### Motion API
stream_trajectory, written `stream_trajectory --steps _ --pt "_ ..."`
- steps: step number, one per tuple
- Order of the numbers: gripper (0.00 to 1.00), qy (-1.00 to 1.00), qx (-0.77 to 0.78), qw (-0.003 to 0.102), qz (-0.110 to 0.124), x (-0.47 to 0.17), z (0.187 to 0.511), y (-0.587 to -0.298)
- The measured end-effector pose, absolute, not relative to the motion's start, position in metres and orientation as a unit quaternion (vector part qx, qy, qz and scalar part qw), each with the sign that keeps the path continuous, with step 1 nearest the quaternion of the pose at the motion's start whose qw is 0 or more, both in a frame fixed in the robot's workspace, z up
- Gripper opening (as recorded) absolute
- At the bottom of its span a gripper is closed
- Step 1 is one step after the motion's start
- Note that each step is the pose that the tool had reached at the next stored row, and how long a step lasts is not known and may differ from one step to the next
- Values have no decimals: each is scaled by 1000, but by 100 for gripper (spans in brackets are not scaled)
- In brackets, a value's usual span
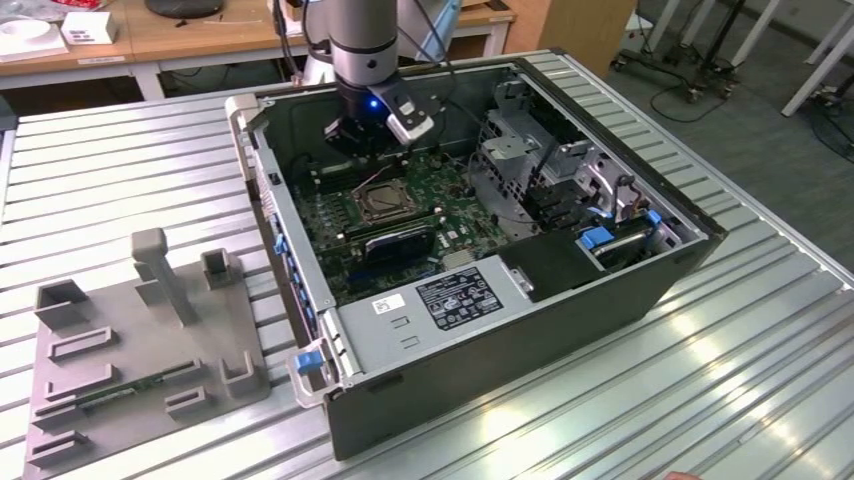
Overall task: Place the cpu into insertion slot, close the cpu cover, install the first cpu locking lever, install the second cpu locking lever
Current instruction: 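Install the first cpu locking lever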
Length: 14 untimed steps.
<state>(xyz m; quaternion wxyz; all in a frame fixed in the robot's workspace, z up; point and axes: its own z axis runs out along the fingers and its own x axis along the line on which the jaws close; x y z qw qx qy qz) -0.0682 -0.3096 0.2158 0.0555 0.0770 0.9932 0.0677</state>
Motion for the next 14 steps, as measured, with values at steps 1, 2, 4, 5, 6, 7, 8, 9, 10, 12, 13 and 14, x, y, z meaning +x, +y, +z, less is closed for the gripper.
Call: stream_trajectory --steps 1,2,4,5,6,7,8,9,10,12,13,14 --pt "11 993 77 55 68 -68 215 -311" --pt "11 993 78 55 68 -67 214 -312" --pt "11 993 78 55 68 -66 213 -314" --pt "11 993 79 55 68 -66 212 -314" --pt "11 993 80 55 68 -65 211 -314" --pt "11 993 81 55 67 -65 211 -314" --pt "11 993 82 55 67 -64 211 -314" --pt "11 993 82 55 67 -64 210 -314" --pt "11 993 82 55 67 -64 210 -313" --pt "11 993 83 55 67 -63 209 -311" --pt "11 993 83 55 67 -62 209 -310" --pt "11 993 83 55 67 -62 209 -309"
